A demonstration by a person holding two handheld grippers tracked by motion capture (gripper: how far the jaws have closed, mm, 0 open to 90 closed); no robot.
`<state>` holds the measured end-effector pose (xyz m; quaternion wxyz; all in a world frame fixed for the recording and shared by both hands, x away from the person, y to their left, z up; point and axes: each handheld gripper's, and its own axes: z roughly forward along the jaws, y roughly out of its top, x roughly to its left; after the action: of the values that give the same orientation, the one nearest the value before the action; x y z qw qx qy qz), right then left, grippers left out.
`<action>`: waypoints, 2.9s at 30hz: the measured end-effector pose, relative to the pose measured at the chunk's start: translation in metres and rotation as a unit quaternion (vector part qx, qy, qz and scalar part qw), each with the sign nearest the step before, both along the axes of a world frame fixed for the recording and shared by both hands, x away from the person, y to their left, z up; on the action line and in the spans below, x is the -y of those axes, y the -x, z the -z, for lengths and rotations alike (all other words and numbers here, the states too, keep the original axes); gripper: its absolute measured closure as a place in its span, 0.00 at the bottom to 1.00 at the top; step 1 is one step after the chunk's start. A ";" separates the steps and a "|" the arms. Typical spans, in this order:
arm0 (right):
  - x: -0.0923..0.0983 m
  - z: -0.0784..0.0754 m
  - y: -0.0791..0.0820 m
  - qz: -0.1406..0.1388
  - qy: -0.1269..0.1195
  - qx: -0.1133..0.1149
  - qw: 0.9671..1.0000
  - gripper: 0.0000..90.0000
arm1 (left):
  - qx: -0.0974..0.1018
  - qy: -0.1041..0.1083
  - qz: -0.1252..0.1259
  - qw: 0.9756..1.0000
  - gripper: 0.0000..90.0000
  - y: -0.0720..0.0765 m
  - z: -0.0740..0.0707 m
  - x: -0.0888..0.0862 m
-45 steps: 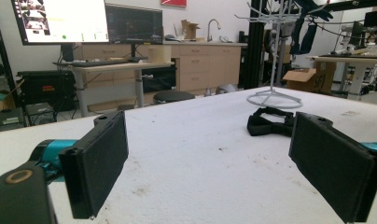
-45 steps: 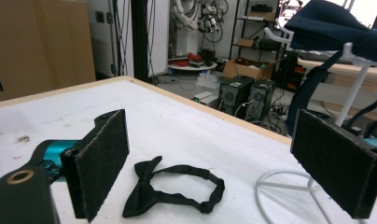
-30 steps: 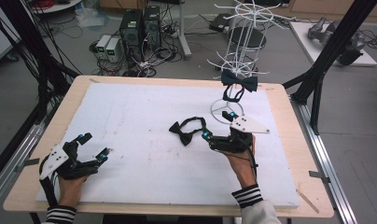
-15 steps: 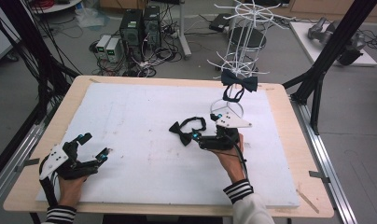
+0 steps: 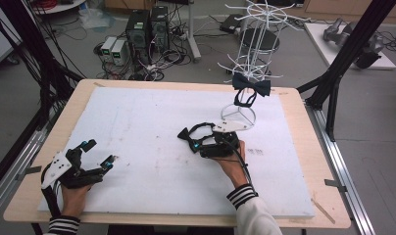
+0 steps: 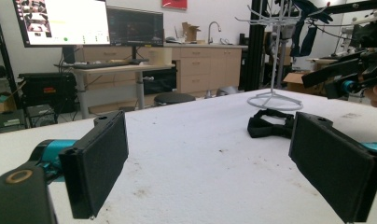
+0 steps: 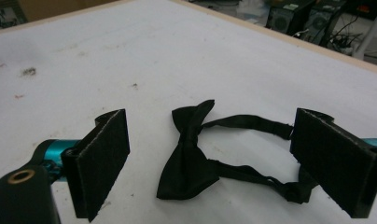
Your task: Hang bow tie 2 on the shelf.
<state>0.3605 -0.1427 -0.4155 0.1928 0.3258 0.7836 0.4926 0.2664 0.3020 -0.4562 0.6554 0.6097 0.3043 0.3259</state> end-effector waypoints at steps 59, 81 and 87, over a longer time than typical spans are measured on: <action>-0.023 0.031 -0.023 -0.034 0.085 -0.066 0.994 0.45 | 0.000 0.002 -0.001 1.000 0.14 0.001 0.000 0.000; -0.039 0.022 -0.039 -0.059 0.132 -0.076 0.986 0.56 | 0.000 0.004 0.001 1.000 0.14 0.001 0.000 0.000; -0.039 0.024 -0.040 -0.060 0.135 -0.086 0.985 0.75 | -0.001 0.004 0.001 1.000 0.14 0.001 0.000 0.000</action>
<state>0.4010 -0.1040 -0.4395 0.1367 0.2905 0.8746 0.3633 0.2658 0.3023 -0.4562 0.6577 0.6078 0.3052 0.3239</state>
